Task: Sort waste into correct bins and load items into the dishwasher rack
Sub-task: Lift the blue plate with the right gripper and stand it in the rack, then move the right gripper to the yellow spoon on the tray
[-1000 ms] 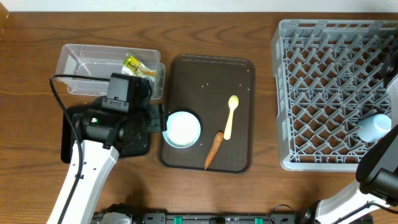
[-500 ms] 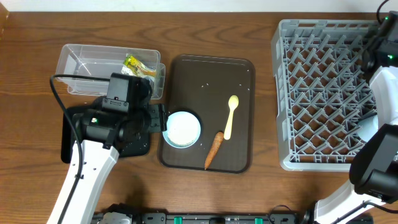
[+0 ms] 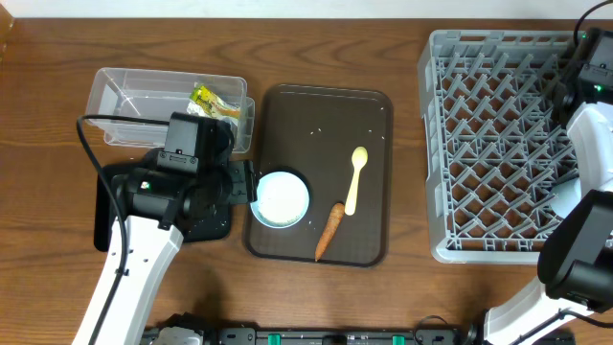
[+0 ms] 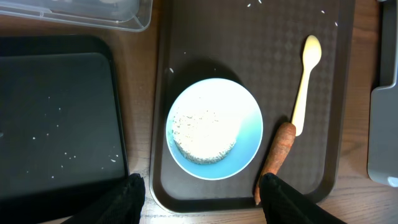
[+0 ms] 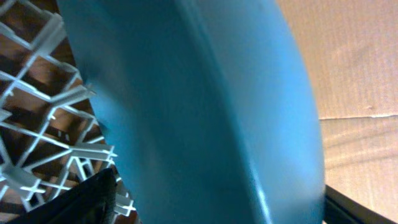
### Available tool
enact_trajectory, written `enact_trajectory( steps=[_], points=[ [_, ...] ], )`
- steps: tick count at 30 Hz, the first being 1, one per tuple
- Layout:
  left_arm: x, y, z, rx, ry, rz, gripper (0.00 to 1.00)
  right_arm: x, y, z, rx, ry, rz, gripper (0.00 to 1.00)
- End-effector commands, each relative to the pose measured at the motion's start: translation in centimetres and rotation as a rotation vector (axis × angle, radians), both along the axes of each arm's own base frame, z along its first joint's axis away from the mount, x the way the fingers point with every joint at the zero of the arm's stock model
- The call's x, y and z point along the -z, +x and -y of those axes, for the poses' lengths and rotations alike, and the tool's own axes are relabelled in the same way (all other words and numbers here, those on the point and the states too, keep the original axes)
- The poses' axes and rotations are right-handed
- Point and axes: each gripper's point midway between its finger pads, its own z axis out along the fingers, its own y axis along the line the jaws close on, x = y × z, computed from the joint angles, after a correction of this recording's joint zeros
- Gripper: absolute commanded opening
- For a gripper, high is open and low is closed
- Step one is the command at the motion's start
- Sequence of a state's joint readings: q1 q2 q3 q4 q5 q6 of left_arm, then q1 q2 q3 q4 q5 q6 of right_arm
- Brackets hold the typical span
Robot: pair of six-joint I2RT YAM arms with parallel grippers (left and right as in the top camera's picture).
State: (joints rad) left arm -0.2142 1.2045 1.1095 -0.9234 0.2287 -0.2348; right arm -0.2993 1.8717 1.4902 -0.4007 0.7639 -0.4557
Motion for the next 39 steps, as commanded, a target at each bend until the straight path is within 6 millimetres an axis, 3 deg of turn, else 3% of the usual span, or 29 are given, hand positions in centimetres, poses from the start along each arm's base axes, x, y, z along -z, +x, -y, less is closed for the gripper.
enact_trajectory(
  steps=[1,5,11,14,18,20,24,32,39],
  points=[
    [-0.4,0.2,-0.2,-0.001,0.011,0.015,0.62,-3.7,-0.3,-1.1,-0.013,0.012,0.121,0.9],
    [-0.4,0.2,-0.2,-0.001,0.011,0.015,0.62,-6.4,-1.0,-1.6,-0.031,0.008,0.177,0.98],
    [-0.4,0.2,-0.2,-0.001,0.012,0.015,0.62,-7.7,-1.0,-5.7,-0.168,0.136,0.212,0.99],
    [-0.4,0.2,-0.2,-0.001,0.011,0.015,0.62,-6.9,-0.8,-10.2,-0.293,0.318,0.226,0.99],
    [-0.4,0.2,-0.2,-0.001,0.012,0.015,0.62,-5.3,-0.7,-19.3,-0.5,0.702,0.233,0.96],
    [-0.4,0.2,-0.2,-0.001,0.012,0.015,0.62,-4.7,-1.2,-24.1,-0.586,0.895,0.204,0.94],
    [-0.3,0.1,-0.3,-0.003,0.018,0.009,0.62,-3.5,-3.3,-31.0,-0.673,1.075,0.081,0.91],
    [0.3,-0.6,-1.8,-0.036,0.096,-0.023,0.62,-0.6,-6.0,-39.8,-0.695,1.083,-0.098,0.91],
    [0.4,-0.7,-1.8,-0.036,0.097,-0.028,0.62,5.3,-6.4,-43.5,-0.492,1.017,-0.179,0.93]
  ],
)
